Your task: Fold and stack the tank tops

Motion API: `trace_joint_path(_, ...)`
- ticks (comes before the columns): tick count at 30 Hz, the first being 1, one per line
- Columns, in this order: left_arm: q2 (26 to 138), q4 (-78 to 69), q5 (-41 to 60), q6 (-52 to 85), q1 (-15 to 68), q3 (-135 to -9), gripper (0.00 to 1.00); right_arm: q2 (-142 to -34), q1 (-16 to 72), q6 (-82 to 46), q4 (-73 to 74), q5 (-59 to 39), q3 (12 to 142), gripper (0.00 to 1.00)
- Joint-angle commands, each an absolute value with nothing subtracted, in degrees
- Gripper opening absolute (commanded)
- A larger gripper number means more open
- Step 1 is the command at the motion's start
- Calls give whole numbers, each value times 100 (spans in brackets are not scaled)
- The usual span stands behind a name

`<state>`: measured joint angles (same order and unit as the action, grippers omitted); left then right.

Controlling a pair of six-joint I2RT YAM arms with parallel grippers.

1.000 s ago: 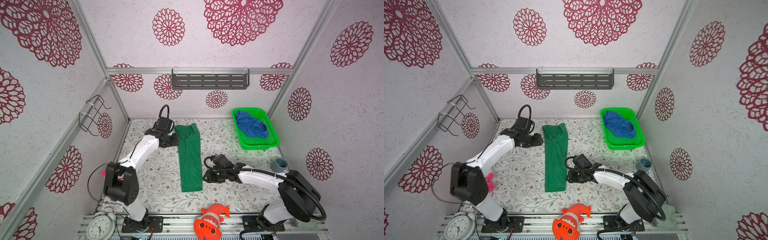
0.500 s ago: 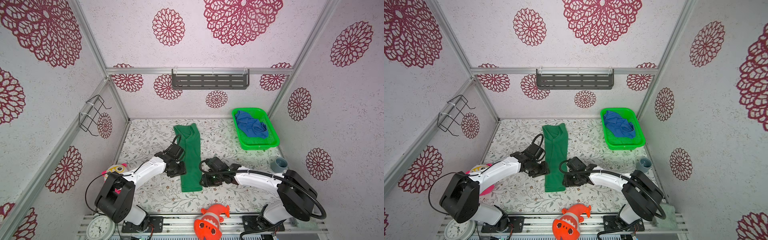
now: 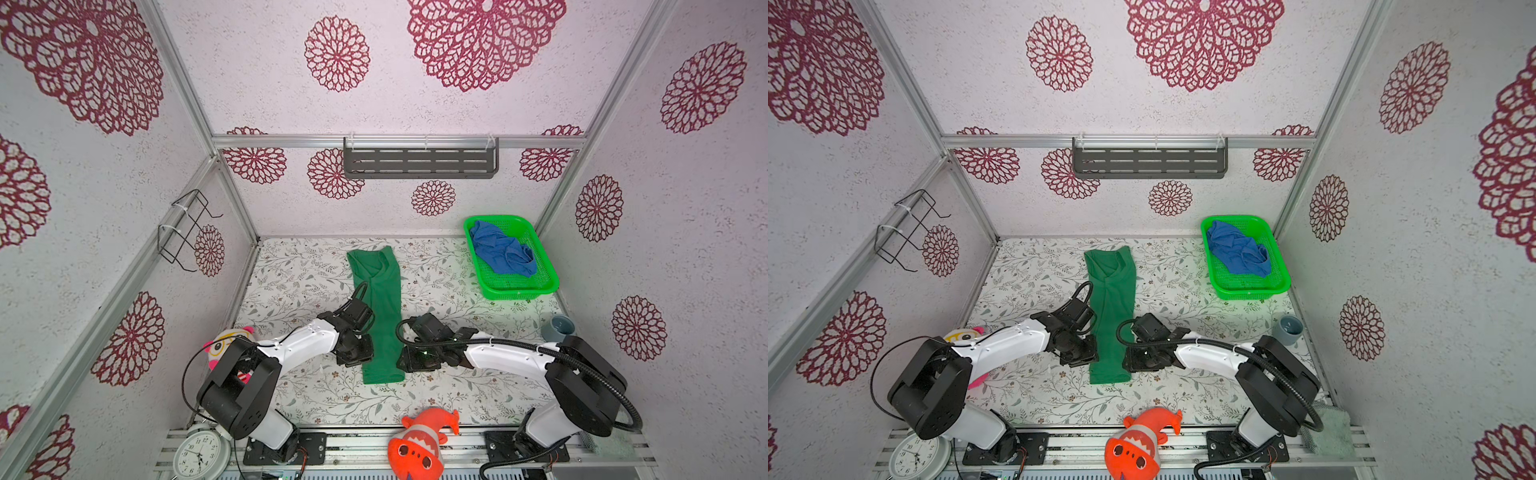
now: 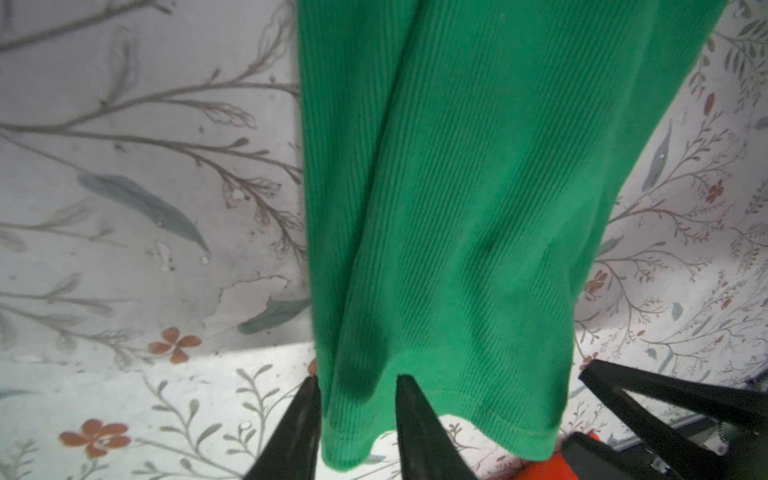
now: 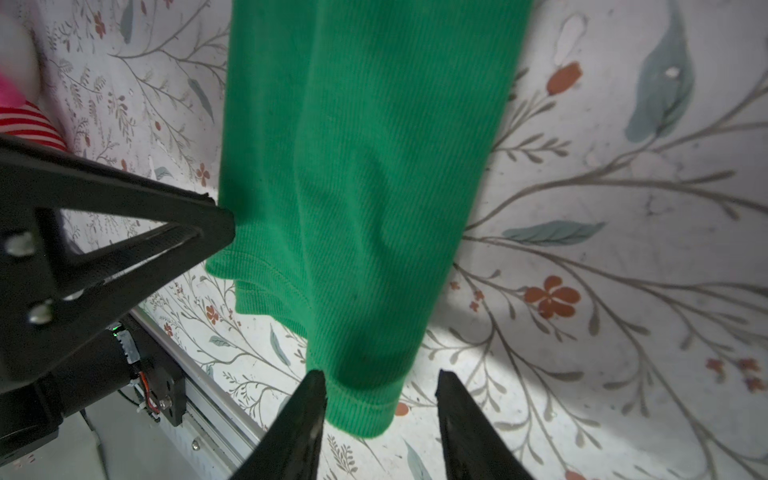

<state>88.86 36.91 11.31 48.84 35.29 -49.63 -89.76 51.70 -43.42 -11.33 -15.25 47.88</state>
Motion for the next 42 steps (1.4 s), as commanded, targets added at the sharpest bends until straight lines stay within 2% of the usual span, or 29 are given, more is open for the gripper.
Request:
trace_joint_path(1, 8965, 3559, 1173, 5019, 3621, -4999, 27, -9097, 5170, -4407, -1065, -1564, 4888, 46)
trace_joint_path(4, 8950, 3583, 1195, 5026, 3647, -5027, 15, -9166, 5168, -4430, -1000, -1582, 4904, 46)
trace_joint_path(6, 8906, 3638, 1187, 5027, 3681, -5061, 11, -9193, 5168, -4430, -1005, -1573, 4922, 45)
trace_joint_path(11, 8728, 3997, 1085, 5001, 3762, -5216, 0, -9139, 5168, -4351, -1269, -1395, 5007, 34)
trace_joint_path(16, 8420, 3678, 1312, 5203, 3801, -5229, 0, -8921, 5147, -4369, -1347, -1178, 4937, 18)
trace_joint_path(22, 8214, 3278, 1450, 5467, 3957, -5369, 0, -8526, 5048, -4513, -1215, -996, 4591, 12)
trace_joint_path(25, 8185, 2912, 1567, 5633, 4037, -5379, 0, -8251, 4942, -4565, -1065, -958, 4306, 15)
trace_joint_path(29, 8217, 2368, 1640, 5833, 4180, -5408, 0, -7814, 4712, -4622, -832, -949, 3782, 28)
trace_joint_path(32, 8323, 2111, 1659, 5914, 4253, -5440, 0, -7513, 4462, -4649, -735, -1017, 3396, 42)
trace_joint_path(33, 8356, 2080, 1648, 5926, 4270, -5470, 0, -7422, 4419, -4619, -785, -1025, 3352, 43)
trace_joint_path(36, 8422, 1986, 1588, 5956, 4329, -5553, 0, -7143, 4391, -4514, -982, -1012, 3365, 44)
trace_joint_path(42, 8379, 1732, 1452, 6042, 4329, -5739, 0, -6998, 4394, -4587, -700, -1610, 3384, 39)
